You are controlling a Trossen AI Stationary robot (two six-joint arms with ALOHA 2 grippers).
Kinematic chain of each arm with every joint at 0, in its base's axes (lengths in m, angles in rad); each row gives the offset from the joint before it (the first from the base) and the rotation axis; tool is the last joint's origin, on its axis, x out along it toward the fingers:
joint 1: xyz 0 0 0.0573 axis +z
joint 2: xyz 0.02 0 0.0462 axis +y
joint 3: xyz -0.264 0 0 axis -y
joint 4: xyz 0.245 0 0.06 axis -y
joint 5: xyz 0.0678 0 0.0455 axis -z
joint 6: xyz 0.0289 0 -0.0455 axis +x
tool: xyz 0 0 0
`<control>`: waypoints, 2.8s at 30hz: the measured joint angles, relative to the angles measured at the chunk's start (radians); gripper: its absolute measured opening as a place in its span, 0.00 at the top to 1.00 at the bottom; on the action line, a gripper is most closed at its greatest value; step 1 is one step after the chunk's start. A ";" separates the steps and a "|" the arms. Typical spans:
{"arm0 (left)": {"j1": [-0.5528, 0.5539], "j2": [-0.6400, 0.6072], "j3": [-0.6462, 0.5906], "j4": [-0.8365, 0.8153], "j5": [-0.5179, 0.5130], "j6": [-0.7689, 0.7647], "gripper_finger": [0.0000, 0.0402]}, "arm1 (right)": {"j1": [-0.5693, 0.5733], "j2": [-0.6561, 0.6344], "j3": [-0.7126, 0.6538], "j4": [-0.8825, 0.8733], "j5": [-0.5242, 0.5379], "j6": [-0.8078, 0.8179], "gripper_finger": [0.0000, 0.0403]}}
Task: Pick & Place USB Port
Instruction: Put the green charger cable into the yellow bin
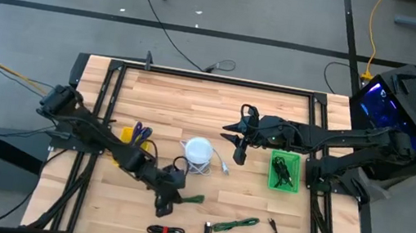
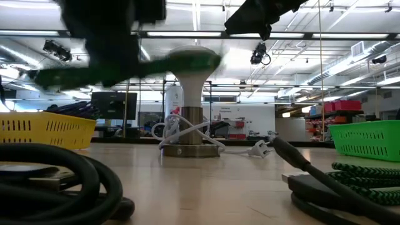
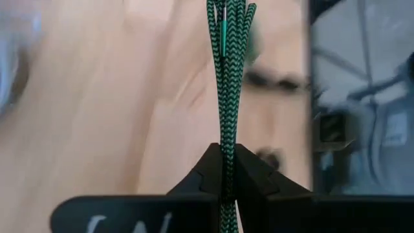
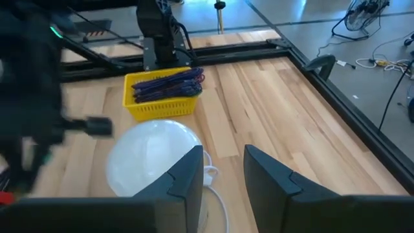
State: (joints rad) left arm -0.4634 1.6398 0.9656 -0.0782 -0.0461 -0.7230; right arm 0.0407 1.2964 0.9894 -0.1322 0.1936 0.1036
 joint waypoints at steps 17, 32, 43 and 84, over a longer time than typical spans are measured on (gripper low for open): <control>-0.330 -0.255 0.074 -0.742 -0.960 -0.768 0.95 | 0.000 0.000 0.000 0.005 0.000 -0.015 0.72; -0.386 -0.165 0.074 -1.283 -1.023 -1.385 0.95 | 0.000 0.000 0.000 -0.001 0.000 -0.021 0.72; -0.345 -0.147 -0.115 -1.203 -0.918 -1.530 0.95 | 0.000 0.000 0.000 -0.002 0.000 -0.021 0.72; -0.282 -0.148 -0.221 -1.094 -0.851 -1.467 0.70 | 0.000 0.000 0.000 -0.010 0.000 -0.034 0.72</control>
State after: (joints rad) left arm -0.7453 1.4918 0.7448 -1.1723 -0.8970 -2.1902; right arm 0.0410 1.2964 0.9894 -0.1425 0.1936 0.0696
